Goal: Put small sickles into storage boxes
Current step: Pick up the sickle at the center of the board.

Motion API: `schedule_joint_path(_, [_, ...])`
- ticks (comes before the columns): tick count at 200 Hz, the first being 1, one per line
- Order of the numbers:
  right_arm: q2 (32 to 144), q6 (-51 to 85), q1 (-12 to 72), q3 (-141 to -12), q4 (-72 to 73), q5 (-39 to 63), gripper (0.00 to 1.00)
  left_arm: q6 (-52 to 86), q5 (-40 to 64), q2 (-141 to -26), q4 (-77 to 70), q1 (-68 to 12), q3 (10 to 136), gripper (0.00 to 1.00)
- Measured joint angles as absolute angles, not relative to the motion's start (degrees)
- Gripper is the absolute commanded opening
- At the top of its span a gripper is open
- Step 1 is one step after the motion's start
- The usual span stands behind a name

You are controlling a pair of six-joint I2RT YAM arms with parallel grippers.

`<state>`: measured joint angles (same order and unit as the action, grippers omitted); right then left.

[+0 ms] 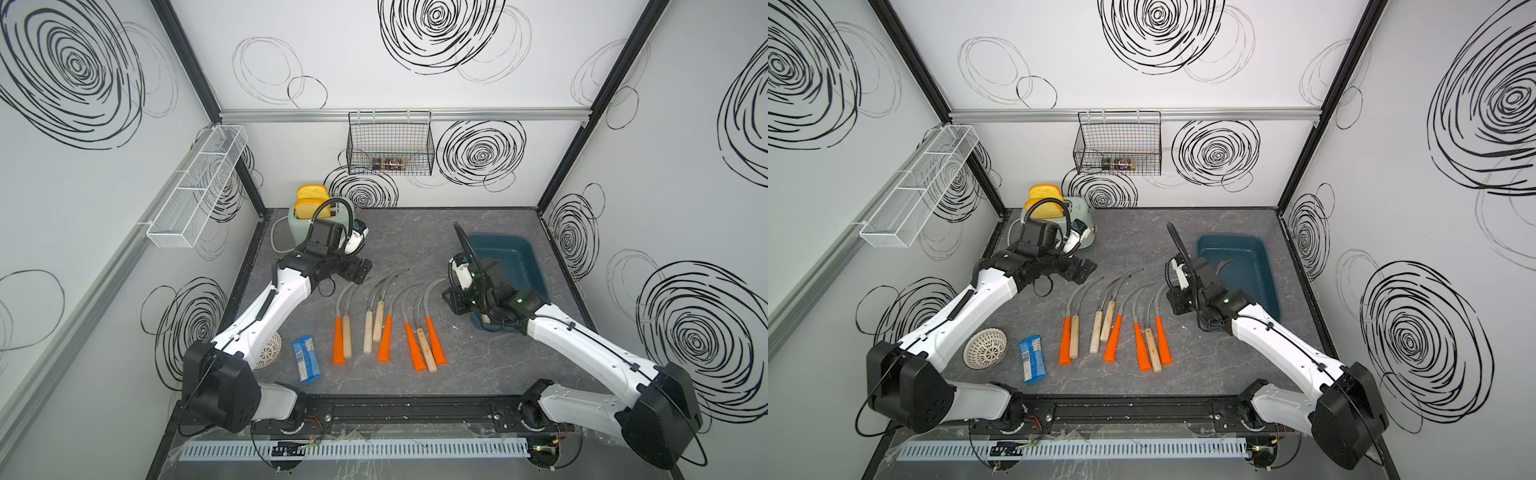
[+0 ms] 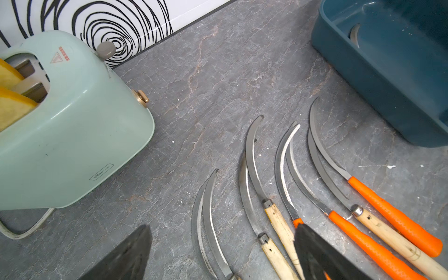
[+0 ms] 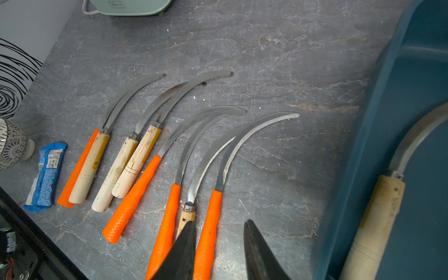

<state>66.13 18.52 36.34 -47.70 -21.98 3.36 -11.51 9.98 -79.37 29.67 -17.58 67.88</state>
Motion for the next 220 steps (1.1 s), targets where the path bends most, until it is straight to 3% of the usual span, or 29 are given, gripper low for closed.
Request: schedule_joint_path(220, [67.46, 19.73, 36.56, -46.11, -20.93, 8.80, 0.38, -12.19, 12.16, -69.78, 27.75, -14.17, 59.96, 0.96])
